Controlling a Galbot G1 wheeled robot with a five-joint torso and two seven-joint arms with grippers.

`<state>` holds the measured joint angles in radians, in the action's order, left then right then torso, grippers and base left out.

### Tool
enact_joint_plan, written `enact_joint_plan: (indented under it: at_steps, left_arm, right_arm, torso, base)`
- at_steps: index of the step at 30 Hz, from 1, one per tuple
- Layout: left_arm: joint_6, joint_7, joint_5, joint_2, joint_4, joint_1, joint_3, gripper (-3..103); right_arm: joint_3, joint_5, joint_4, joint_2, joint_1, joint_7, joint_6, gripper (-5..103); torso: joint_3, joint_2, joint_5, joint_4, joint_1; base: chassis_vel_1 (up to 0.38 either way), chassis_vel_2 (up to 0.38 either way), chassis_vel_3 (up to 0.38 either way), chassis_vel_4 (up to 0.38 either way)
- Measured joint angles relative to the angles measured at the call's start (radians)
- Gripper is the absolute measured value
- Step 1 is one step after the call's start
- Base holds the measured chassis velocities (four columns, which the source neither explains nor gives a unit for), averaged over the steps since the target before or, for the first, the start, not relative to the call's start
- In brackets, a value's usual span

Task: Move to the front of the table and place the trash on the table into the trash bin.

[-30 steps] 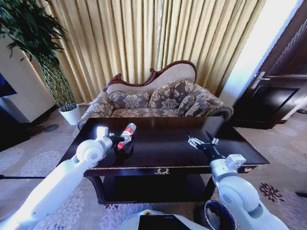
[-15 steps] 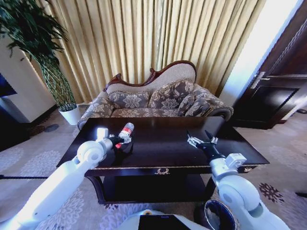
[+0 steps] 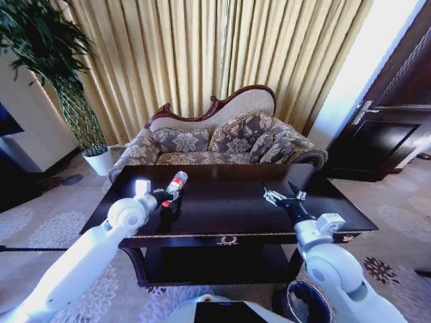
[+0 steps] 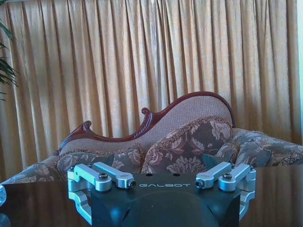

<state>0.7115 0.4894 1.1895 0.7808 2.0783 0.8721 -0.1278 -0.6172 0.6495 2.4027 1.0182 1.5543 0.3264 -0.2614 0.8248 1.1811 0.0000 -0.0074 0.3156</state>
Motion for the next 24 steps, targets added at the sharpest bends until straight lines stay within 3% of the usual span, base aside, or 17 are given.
enact_joint_plan:
  at_steps: [2,4,6,7,10,11,12,14,16,17,20,21,24]
  left_arm:
    - [-0.013,-0.021,-0.023,0.000,0.001,0.001,-0.003,36]
    - [-0.020,-0.032,-0.034,0.000,0.001,0.001,-0.004,36]
    - [-0.088,-0.143,-0.181,-0.010,-0.008,0.009,-0.008,32]
    - [-0.088,-0.143,-0.181,-0.010,-0.008,0.009,-0.008,32]
    - [-0.227,-0.285,-0.445,-0.026,-0.032,0.007,0.008,32]
    - [-0.271,-0.309,-0.500,-0.031,-0.038,0.004,0.015,32]
    - [-0.271,-0.309,-0.500,-0.031,-0.038,0.004,0.015,32]
    - [-0.400,-0.368,-0.661,-0.053,-0.056,-0.001,0.029,32]
    - [-0.505,-0.408,-0.788,-0.072,-0.072,-0.004,0.033,32]
    - [-0.505,-0.408,-0.788,-0.072,-0.072,-0.004,0.033,32]
    - [-0.617,-0.432,-0.927,-0.083,-0.095,-0.026,0.033,32]
    - [-0.617,-0.432,-0.927,-0.083,-0.095,-0.026,0.033,32]
    - [-0.752,-0.424,-1.030,-0.095,-0.123,-0.079,0.059,32]
  right_arm:
    - [-0.001,0.002,0.000,-0.002,-0.003,0.000,0.000,100]
    - [-0.001,0.003,0.000,-0.003,-0.003,0.000,0.000,100]
    - [-0.002,0.013,0.002,-0.007,-0.007,0.000,0.000,100]
    - [-0.002,0.013,0.002,-0.007,-0.007,0.000,0.000,100]
    - [0.012,0.041,0.005,-0.021,-0.030,0.002,-0.002,100]
    - [0.016,0.054,0.005,-0.027,-0.037,0.002,-0.003,100]
    - [0.016,0.054,0.005,-0.027,-0.037,0.002,-0.003,100]
    - [0.027,0.128,0.012,-0.060,-0.065,0.000,-0.001,100]
    - [0.032,0.275,0.035,-0.104,-0.088,-0.008,0.018,100]
    - [0.032,0.275,0.035,-0.104,-0.088,-0.008,0.018,100]
    - [0.025,0.482,0.064,-0.182,-0.126,-0.039,0.048,100]
    - [0.025,0.482,0.064,-0.182,-0.126,-0.039,0.048,100]
    - [0.045,0.657,0.060,-0.261,-0.208,-0.082,0.067,100]
  torso:
    - [0.000,0.000,0.0000,0.0000,0.000]
    - [0.000,0.000,-0.0001,0.0000,0.000]
    - [0.000,0.000,0.0000,0.0000,0.000]
    - [0.000,0.000,0.0000,0.0000,0.000]
    - [0.000,0.000,-0.0001,0.0000,0.000]
    - [0.000,0.000,-0.0001,-0.0001,0.000]
    - [0.000,0.000,-0.0001,-0.0001,0.000]
    - [0.000,0.000,-0.0001,0.0000,0.000]
    - [0.000,0.000,0.0002,0.0002,0.000]
    - [0.000,0.000,0.0002,0.0002,0.000]
    - [0.000,0.000,-0.0002,0.0002,0.000]
    - [0.000,0.000,-0.0002,0.0002,0.000]
    - [0.000,0.000,-0.0003,-0.0001,0.000]
  base:
    - [0.000,0.000,0.000,0.000]
    - [0.000,0.000,0.000,0.000]
    - [0.000,0.000,0.000,0.000]
    - [0.000,0.000,0.000,0.000]
    - [0.000,0.000,0.000,0.000]
    - [0.000,0.000,0.000,0.000]
    - [0.000,0.000,0.000,0.000]
    - [0.000,0.000,0.000,0.000]
    - [0.000,0.000,0.000,0.000]
    - [0.000,0.000,0.000,0.000]
    - [0.000,0.000,0.000,0.000]
    - [0.000,0.000,0.000,0.000]
    - [0.000,0.000,0.000,0.000]
